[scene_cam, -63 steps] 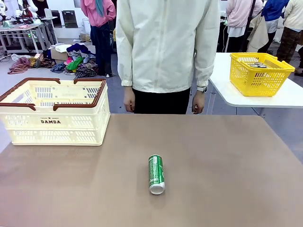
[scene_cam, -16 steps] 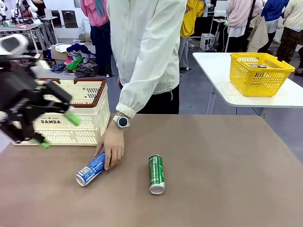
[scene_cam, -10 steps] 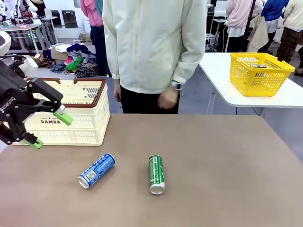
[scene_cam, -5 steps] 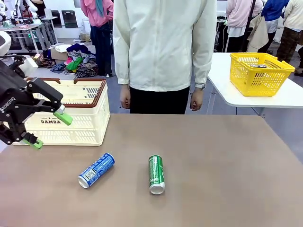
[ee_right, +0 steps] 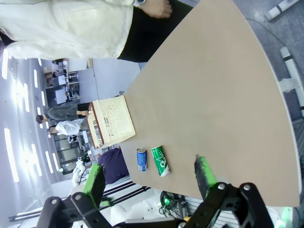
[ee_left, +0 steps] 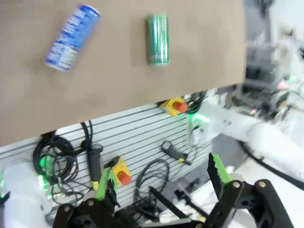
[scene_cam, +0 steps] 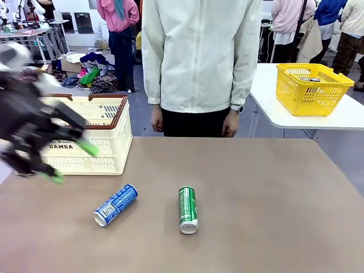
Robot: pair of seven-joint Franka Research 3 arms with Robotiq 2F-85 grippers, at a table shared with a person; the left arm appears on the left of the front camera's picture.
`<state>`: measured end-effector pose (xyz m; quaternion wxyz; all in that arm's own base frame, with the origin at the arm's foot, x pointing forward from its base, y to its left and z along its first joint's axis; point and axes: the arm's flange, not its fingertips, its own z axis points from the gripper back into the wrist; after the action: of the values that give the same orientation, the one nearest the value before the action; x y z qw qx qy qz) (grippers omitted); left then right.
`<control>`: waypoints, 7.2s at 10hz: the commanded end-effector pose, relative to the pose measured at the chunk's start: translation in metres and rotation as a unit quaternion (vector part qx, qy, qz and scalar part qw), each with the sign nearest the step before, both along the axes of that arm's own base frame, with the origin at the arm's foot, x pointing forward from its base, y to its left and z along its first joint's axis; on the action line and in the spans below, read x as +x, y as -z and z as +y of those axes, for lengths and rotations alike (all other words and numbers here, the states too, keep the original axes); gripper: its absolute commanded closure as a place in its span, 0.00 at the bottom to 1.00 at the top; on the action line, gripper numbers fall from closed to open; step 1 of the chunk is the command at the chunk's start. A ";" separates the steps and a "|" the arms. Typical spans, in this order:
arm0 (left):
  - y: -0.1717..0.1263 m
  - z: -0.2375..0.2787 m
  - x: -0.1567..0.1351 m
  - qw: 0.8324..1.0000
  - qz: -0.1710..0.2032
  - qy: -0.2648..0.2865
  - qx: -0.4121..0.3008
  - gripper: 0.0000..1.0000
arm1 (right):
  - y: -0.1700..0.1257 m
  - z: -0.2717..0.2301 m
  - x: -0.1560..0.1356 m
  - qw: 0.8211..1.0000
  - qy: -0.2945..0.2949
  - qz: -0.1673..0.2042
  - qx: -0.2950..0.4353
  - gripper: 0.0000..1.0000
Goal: Place the drinks into the Shopping basket.
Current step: Pick up one drink and place it into the Shopping basket.
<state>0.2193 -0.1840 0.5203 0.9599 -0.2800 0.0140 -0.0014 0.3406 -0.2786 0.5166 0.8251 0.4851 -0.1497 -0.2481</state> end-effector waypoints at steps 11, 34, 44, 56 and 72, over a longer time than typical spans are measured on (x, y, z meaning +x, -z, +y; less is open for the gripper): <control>0.151 -0.285 0.128 0.953 -0.041 0.154 0.258 0.00 | -0.001 0.000 -0.003 1.000 -0.009 -0.002 -0.009 0.00; 0.205 -0.236 0.126 0.966 -0.064 0.063 0.241 1.00 | -0.001 0.000 -0.003 1.000 -0.009 -0.002 -0.009 0.00; 0.003 -0.164 0.067 0.964 -0.144 0.058 0.215 1.00 | -0.001 0.000 -0.003 1.000 -0.009 -0.002 -0.009 0.00; 0.002 0.087 0.305 0.994 -0.010 -0.061 0.089 1.00 | -0.001 0.000 -0.003 1.000 -0.009 -0.002 -0.009 0.00; -0.012 0.144 0.378 0.992 -0.075 -0.025 0.093 1.00 | -0.001 0.000 -0.003 1.000 -0.009 -0.002 -0.009 0.00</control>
<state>0.5789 -0.0457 0.5278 0.9816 -0.1796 -0.0529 0.0383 0.3403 -0.2787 0.5167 0.8253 0.4846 -0.1498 -0.2481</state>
